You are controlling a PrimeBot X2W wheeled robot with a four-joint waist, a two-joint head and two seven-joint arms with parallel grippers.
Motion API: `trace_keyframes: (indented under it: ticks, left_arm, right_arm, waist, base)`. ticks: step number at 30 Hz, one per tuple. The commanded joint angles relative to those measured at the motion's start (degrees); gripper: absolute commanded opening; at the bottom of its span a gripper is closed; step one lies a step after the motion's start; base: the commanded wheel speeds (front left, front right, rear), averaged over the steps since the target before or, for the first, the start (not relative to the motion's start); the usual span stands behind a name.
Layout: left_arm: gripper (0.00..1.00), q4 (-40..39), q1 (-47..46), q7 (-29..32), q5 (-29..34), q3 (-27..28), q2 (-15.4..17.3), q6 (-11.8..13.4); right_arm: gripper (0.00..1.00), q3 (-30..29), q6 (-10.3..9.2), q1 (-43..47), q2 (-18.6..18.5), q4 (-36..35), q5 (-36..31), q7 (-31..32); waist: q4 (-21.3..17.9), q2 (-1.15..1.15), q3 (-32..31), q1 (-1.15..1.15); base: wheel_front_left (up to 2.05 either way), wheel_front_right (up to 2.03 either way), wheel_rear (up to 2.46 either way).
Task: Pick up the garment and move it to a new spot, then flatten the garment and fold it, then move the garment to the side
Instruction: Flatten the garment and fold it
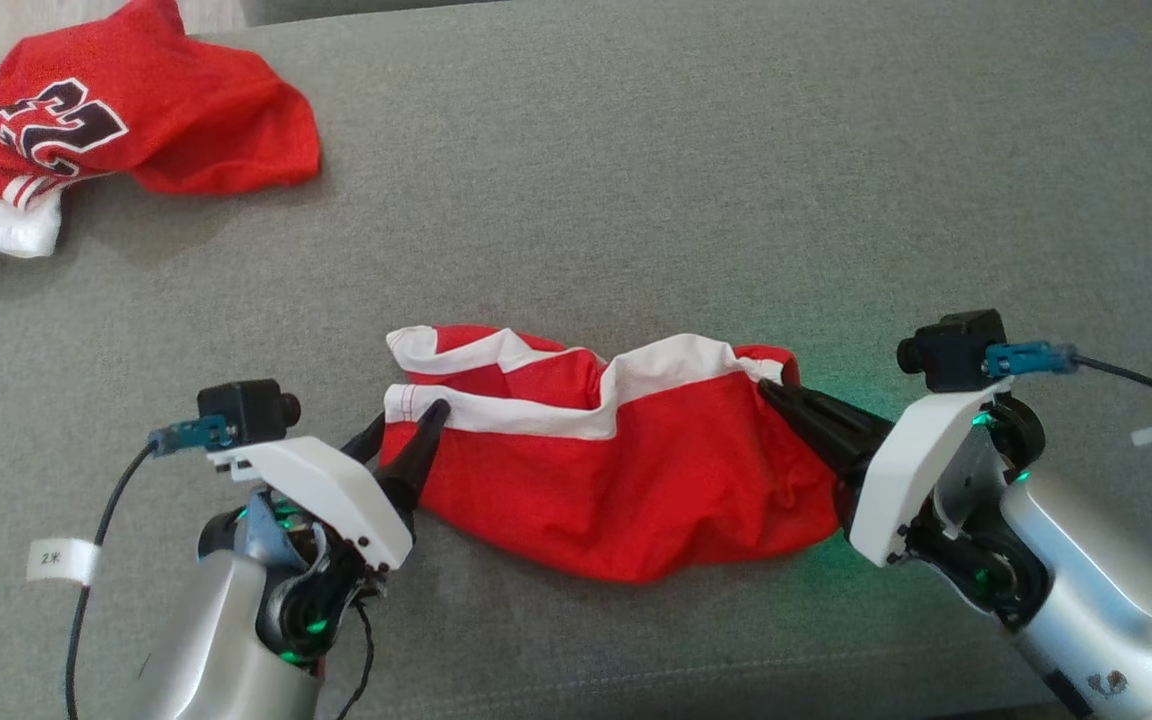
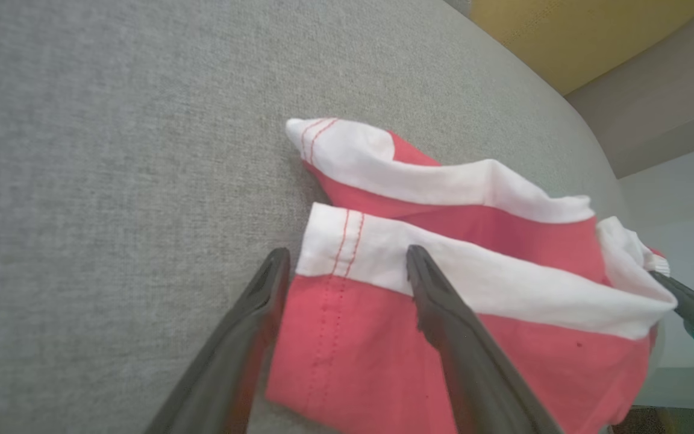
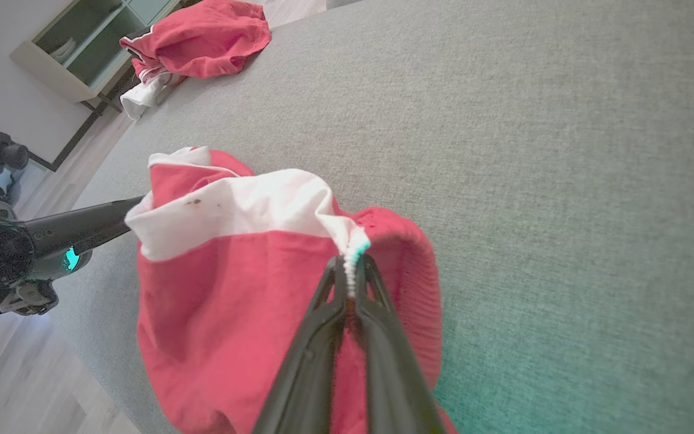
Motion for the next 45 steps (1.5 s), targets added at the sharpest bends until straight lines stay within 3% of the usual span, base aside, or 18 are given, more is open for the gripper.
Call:
trace_keyframes:
  ticks: [1,5,9,10,11,14,17,23,25,37,45]
  left_arm:
    - [1.0,-1.92,-3.1,-0.58,-0.43,1.77,0.61,-0.37]
    - [1.0,-2.59,-3.27,-1.06,-1.13,1.67,0.54,-0.55]
    - [0.79,-3.21,-3.28,-1.39,-1.81,1.89,0.5,-0.55]
    - [0.69,-3.27,-3.29,-1.39,-1.85,1.88,0.51,-0.51]
    - [0.5,-3.3,-3.3,-1.35,-1.87,1.86,0.54,-0.46]
    - [0.3,-3.25,-3.33,-0.93,-1.9,1.72,0.73,-0.22]
    - [0.21,-3.22,-3.28,-0.2,-1.87,1.42,1.06,-0.06]
    - [0.2,-3.57,-3.06,1.31,-1.56,0.76,1.97,0.3]
    - [0.0,-3.81,-3.0,1.27,-1.44,0.71,2.12,0.5]
    - [0.0,-7.9,-1.37,-2.53,-1.6,2.03,2.72,0.69]
    - [0.0,-20.43,3.89,-7.6,-2.57,4.98,2.66,1.84]
  right_arm:
    - [0.0,0.17,0.42,-1.27,-0.71,-1.27,0.61,-1.09]
    - [0.0,0.35,0.42,-1.4,-0.81,-0.8,0.87,-1.54]
    - [0.0,0.5,0.42,-1.51,-0.86,-0.43,1.1,-1.86]
    - [0.0,0.55,0.42,-1.55,-0.86,-0.36,1.14,-1.92]
    - [0.0,0.6,0.42,-1.61,-0.83,-0.3,1.16,-1.97]
    - [0.0,0.82,0.42,-1.84,-0.79,-0.22,1.24,-2.08]
    - [0.0,0.98,0.42,-2.03,-0.85,-0.09,1.33,-2.22]
    - [0.0,1.15,0.42,-2.23,-1.0,0.17,1.55,-2.47]
    - [0.0,1.17,0.42,-2.28,-1.01,0.25,1.58,-2.6]
    - [0.0,-0.81,0.42,-2.63,-1.25,-0.21,1.28,-6.46]
    - [0.0,-4.67,0.42,-1.79,-3.18,-6.99,1.19,-11.02]
  waist:
    - [-0.09,0.0,0.09,0.0]
    - [-0.14,0.0,0.17,0.0]
    - [-0.09,0.0,0.17,0.0]
    - [-0.07,0.0,0.17,0.0]
    - [-0.07,0.0,0.18,0.0]
    - [-0.06,0.0,0.24,0.0]
    - [-0.03,0.0,0.24,0.0]
    - [-0.03,0.0,0.15,0.0]
    - [-0.04,0.0,0.12,0.0]
    - [-0.26,0.0,-1.84,0.0]
    - [-0.57,0.0,-6.62,0.0]
  base:
    - [0.0,0.0,0.0]
    - [0.0,0.0,0.0]
    - [0.0,0.0,0.0]
    - [0.0,0.0,0.0]
    - [0.0,0.0,0.0]
    - [0.0,0.0,0.0]
    - [0.0,0.0,0.0]
    - [0.0,0.0,0.0]
    - [0.0,0.0,0.0]
    - [0.0,0.0,0.0]
    - [0.0,0.0,0.0]
